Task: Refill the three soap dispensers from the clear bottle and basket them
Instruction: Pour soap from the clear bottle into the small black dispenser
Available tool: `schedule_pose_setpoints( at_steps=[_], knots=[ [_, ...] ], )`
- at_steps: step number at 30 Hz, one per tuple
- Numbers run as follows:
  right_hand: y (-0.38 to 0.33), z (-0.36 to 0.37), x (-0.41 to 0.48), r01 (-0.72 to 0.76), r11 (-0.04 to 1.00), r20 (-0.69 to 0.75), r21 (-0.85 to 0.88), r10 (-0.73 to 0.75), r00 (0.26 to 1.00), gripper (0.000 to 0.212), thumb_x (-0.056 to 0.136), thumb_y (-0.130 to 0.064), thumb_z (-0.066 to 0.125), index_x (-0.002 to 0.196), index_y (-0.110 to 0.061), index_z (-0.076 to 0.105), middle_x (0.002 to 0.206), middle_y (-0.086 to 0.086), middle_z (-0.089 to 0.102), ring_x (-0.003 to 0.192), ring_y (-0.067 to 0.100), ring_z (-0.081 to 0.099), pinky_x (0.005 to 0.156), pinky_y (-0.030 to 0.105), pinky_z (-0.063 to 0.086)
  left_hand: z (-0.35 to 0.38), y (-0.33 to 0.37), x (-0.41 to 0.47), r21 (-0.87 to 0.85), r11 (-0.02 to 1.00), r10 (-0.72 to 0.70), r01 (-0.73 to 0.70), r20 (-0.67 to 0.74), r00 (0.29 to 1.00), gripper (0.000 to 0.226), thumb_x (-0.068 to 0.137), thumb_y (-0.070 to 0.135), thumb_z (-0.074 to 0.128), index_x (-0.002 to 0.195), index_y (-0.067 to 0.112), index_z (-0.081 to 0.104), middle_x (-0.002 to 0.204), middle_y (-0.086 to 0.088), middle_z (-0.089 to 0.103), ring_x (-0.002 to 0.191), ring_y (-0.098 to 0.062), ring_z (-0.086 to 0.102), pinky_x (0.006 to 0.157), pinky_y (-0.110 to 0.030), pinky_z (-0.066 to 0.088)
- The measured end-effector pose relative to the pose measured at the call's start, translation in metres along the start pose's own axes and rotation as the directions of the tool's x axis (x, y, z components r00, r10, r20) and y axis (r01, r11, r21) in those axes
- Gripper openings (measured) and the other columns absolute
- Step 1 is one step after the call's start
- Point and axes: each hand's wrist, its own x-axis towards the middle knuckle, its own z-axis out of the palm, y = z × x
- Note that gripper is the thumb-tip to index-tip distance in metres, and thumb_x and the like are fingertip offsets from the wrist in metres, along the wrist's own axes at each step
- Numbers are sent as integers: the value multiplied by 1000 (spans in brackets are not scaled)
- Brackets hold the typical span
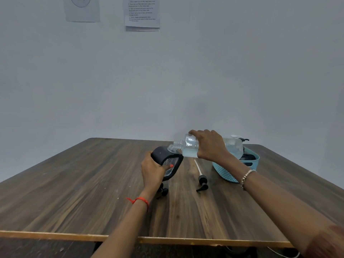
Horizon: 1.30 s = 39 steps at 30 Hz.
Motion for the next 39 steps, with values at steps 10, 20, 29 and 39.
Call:
schedule_pose_setpoints(
  at_steps=[10,20,29,39],
  knots=[
    [1,-3,0,-56,998,46,12,55,997,66,62,-6,59,125,-22,49,90,3,64,71,23,48,62,24,29,2,-2,-2,-21,1000,-7,7,-1,1000,59,54,14,90,101,6,54,88,0,58,78,-15,54,55,-11,35],
    [3,-2,4,-176,966,113,188,157,981,74,52,-10,73,121,-21,48,91,-1,65,83,24,60,60,23,36,9,-3,-2,-49,999,-16,18,30,999,61,55,14,89,104,6,53,92,-1,59,84,-16,57,64,-19,43],
    [6,6,20,-289,779,75,557,299,951,72,49,-15,86,112,-20,53,91,2,60,82,22,60,68,29,48,3,-9,13,-170,979,-106,110,33,994,58,50,10,91,96,12,56,84,2,64,78,-16,62,61,-17,45],
    [14,39,39,-339,252,213,907,419,883,71,51,-10,89,113,-25,56,94,7,64,91,19,61,80,32,52,-16,-27,40,-229,959,-168,169,20,986,54,53,10,89,95,10,57,84,-5,66,75,-19,63,68,-34,52]
  ],
)
